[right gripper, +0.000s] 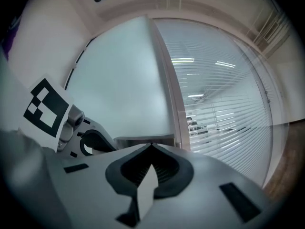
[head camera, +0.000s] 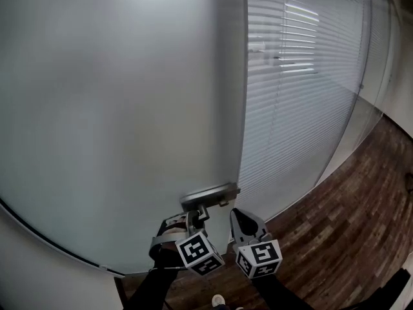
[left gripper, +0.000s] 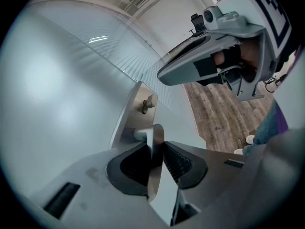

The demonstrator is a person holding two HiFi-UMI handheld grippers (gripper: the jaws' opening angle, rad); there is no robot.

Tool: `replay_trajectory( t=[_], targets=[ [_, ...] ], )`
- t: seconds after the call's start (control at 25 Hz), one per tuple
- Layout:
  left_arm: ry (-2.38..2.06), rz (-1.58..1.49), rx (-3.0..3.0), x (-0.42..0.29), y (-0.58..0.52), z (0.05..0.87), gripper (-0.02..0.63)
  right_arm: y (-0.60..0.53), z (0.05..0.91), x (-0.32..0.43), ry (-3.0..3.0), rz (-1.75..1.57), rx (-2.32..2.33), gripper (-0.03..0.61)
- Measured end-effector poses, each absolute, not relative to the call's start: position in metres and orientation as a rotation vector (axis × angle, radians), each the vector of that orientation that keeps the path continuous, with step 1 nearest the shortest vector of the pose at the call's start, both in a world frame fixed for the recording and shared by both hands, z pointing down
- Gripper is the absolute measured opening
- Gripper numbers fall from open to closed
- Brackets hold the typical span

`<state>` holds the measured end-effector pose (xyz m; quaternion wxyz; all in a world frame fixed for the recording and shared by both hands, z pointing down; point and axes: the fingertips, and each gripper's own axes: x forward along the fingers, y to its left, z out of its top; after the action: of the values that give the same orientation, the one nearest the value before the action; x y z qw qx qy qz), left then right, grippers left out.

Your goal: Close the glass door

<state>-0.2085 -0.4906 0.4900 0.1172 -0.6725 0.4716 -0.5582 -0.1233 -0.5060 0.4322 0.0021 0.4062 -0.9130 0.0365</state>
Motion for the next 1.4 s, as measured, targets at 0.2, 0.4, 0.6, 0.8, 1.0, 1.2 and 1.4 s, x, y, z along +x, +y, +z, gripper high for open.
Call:
replay_trajectory(
  t=[0.2, 0.4, 0.6, 0.8, 1.0, 1.2, 1.4],
  targets=[
    [1.387, -1.637, -1.967, -0.212, -0.501, 0.493, 0.098, -0.514, 0.439, -0.128, -2.853, 0.111, 1.293, -0.009],
    [1.404, -1.642, -1.961, -0.219, -0.511, 0.488, 0.098, -0.519, 0.437, -0.134, -2.853, 0.113, 1.275, -0.009],
    [1.441, -1.647, -1.957, -0.222, -0.517, 0.498, 0.098, -0.522, 0.447, -0.132, -2.861, 0.120, 1.228, -0.009],
    [1.467, -1.627, -1.952, -0.226, -0.524, 0.496, 0.098, -0.531, 0.450, -0.131, -2.864, 0.136, 1.192, -0.009],
    [1.493, -1.644, -1.944, -0.232, -0.529, 0.489, 0.098, -0.537, 0.446, -0.128, -2.862, 0.142, 1.168, -0.009],
    [1.541, -1.626, -1.930, -0.234, -0.532, 0.489, 0.098, -0.545, 0.450, -0.120, -2.851, 0.154, 1.176, -0.009],
    [1.619, -1.517, -2.047, -0.234, -0.535, 0.490, 0.100, -0.550, 0.452, -0.119, -2.847, 0.155, 1.174, -0.009]
  ],
)
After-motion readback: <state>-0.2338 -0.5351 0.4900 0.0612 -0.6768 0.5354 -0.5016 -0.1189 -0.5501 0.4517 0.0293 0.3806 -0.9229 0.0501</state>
